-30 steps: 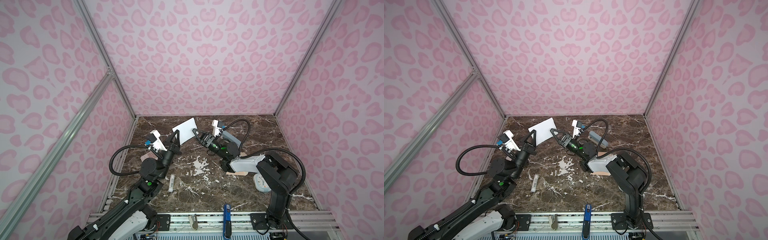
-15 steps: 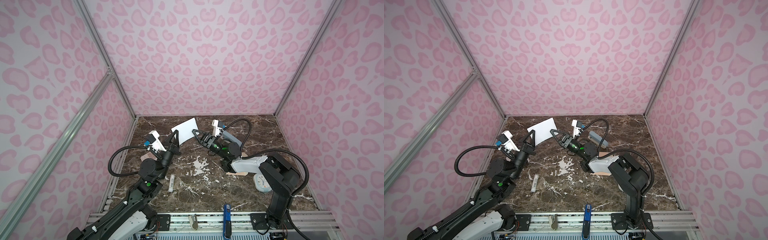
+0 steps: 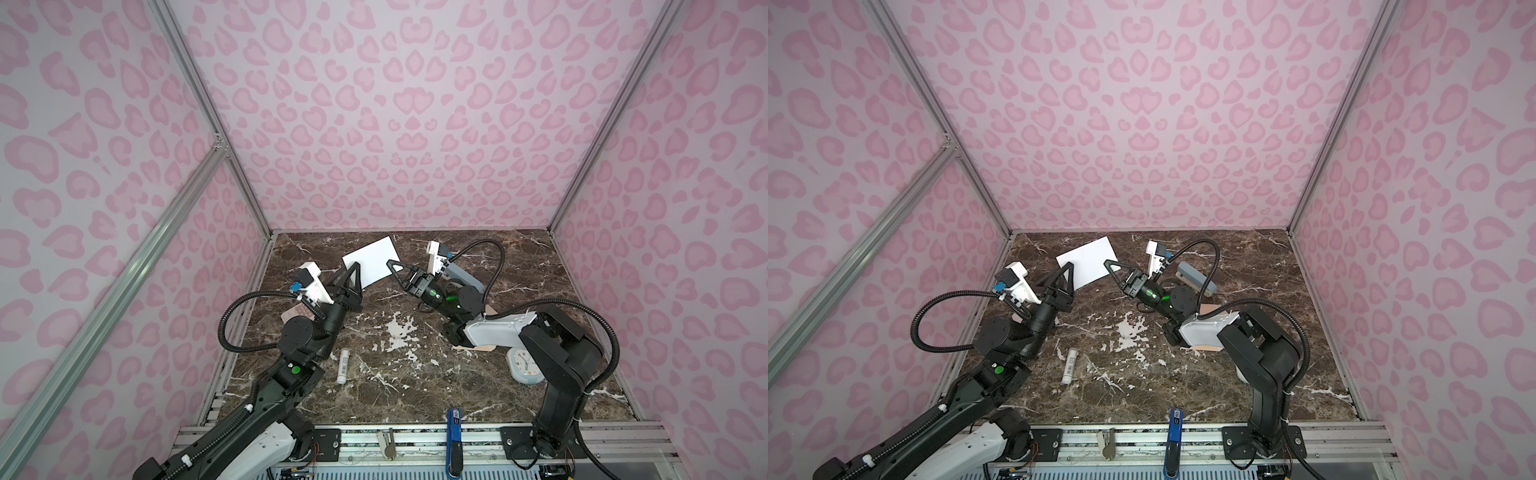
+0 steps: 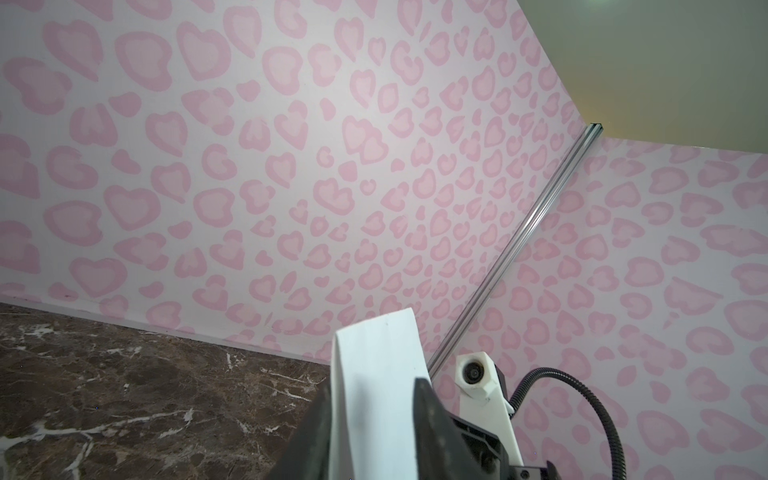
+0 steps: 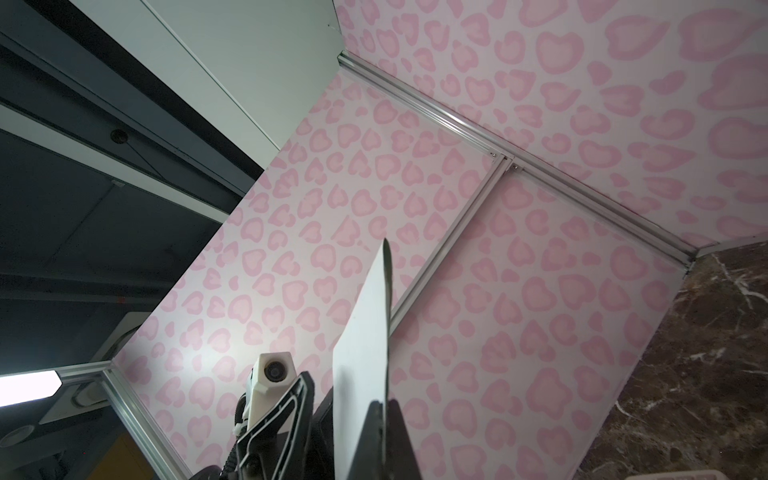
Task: Place the letter into the envelope and seal it
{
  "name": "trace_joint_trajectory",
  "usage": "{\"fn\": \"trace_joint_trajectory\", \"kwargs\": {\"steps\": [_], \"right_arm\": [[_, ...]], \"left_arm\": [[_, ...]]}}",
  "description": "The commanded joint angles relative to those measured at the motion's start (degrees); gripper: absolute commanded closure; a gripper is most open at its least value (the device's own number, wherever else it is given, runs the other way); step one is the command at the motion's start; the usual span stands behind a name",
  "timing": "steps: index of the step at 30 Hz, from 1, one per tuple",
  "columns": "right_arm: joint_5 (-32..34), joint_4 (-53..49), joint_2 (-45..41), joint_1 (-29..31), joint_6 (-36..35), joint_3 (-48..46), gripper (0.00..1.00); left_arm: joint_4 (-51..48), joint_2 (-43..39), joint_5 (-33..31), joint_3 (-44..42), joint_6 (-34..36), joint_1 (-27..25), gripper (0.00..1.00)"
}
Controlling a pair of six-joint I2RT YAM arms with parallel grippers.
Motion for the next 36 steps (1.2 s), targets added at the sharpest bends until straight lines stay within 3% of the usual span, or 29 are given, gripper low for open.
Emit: {"fn": "trace_joint_trajectory", "kwargs": {"steps": [1, 4, 10, 18, 29, 36], "right_arm": [[-0.08, 2.13, -0.53, -1.04, 0.79, -1.33, 1.0], [-0.57, 2.15, -1.06, -2.36, 0.56, -3.54, 1.0], [-1.77, -1.23, -1.51, -4.55, -2.68, -8.76, 1.0], [-3.47, -22.08, -1.81, -2.8, -15.08, -8.51, 1.0], [-7.19, -50.2, 1.2, -2.02, -27.66, -1.75, 1.0], [-7.6, -55.07, 5.93, -2.08, -30.64, 1.71, 0.99]], "left_arm": [[-3.47, -1.8, -2.23, 0.77, 2.17, 0.04, 0.33], [-8.15, -4.63, -5.1, 0.94, 3.88, 0.05, 0.19], [-20.56, -10.96, -11.06, 1.76, 8.4, 0.04, 0.08], [-33.41, -17.76, -16.08, 2.55, 11.58, 0.06, 0.04], [-36.85, -19.26, -14.62, 2.32, 13.18, 0.04, 0.04], [-35.58, -17.47, -13.33, 2.04, 13.28, 0.12, 0.04]]}}
